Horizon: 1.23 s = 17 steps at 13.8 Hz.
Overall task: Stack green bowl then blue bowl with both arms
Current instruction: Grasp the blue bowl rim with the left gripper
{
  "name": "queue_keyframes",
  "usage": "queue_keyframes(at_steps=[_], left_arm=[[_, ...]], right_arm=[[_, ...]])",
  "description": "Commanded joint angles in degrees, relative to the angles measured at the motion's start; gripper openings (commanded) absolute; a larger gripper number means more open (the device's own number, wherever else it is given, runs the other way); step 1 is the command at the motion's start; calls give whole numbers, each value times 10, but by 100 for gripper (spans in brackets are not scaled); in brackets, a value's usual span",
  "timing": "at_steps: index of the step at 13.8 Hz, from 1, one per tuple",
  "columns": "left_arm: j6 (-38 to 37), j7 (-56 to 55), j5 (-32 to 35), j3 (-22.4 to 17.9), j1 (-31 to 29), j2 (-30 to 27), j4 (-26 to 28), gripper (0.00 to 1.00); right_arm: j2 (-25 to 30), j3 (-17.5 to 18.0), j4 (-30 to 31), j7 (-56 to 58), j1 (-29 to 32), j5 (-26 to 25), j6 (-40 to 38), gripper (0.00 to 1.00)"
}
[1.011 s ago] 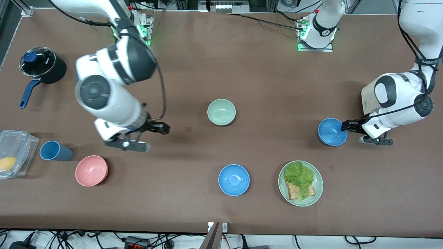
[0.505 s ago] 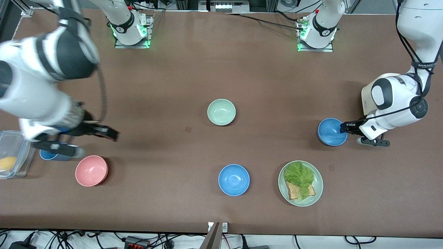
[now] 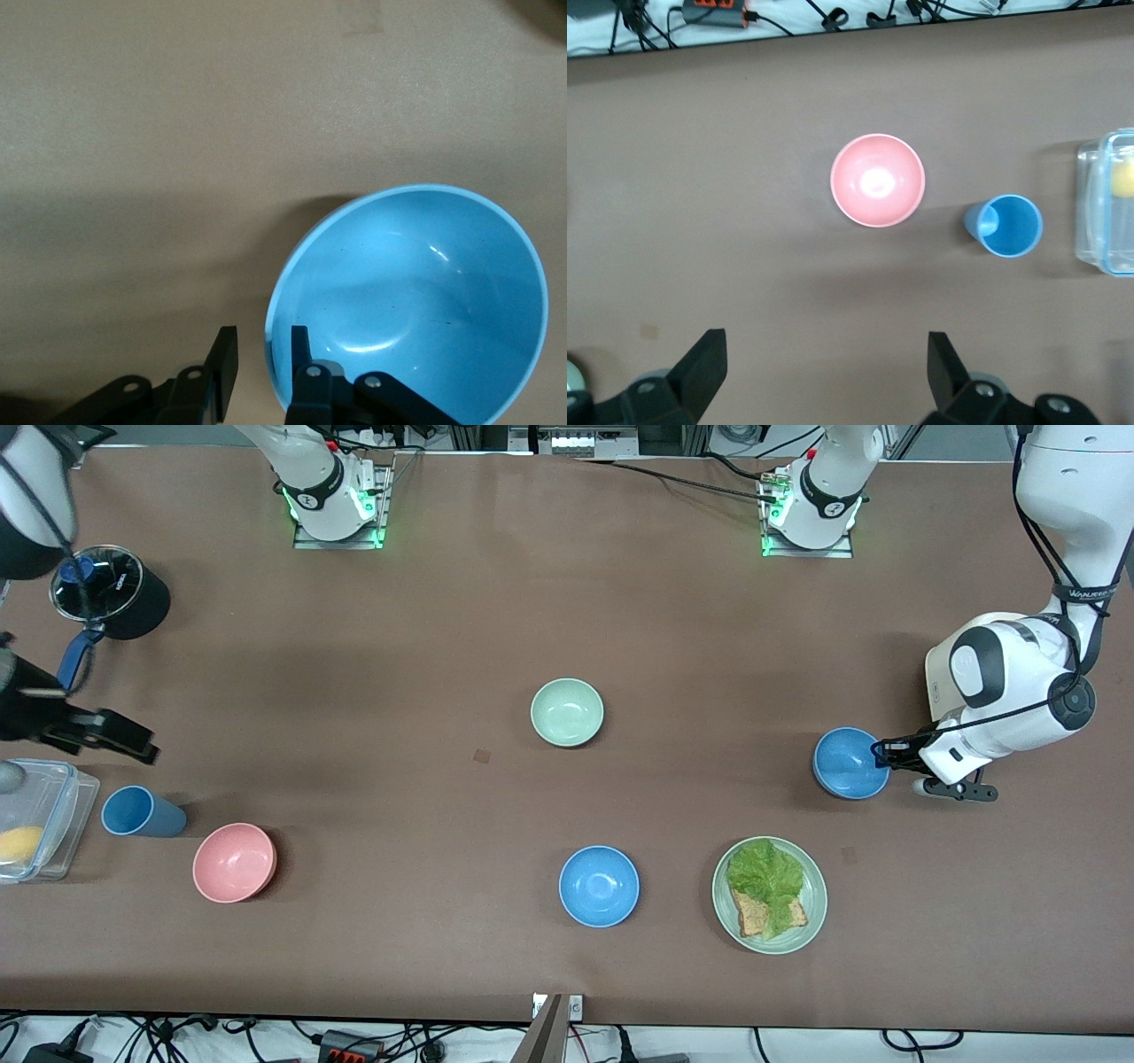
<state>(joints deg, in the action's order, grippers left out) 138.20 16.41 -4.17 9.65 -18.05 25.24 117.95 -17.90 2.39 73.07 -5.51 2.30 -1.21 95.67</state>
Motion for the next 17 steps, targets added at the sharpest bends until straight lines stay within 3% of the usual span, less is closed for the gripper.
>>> queue_keyframes(at_steps=[1, 6, 12, 14, 17], left_arm=[[1, 9, -12, 5, -6, 4, -8, 26], [2, 8, -14, 5, -5, 10, -8, 21], [2, -1, -26, 5, -2, 11, -8, 13], [2, -2, -30, 6, -2, 10, -8, 1], [-3, -11, -35, 7, -1, 9, -10, 1]], right_arm=[[35, -18, 23, 37, 2, -2, -23, 100], [59, -18, 60, 57, 8, -7, -30, 100], [143, -18, 203, 57, 10, -10, 34, 100], [151, -19, 216, 57, 13, -11, 37, 100], [153, -20, 224, 62, 13, -11, 44, 100]])
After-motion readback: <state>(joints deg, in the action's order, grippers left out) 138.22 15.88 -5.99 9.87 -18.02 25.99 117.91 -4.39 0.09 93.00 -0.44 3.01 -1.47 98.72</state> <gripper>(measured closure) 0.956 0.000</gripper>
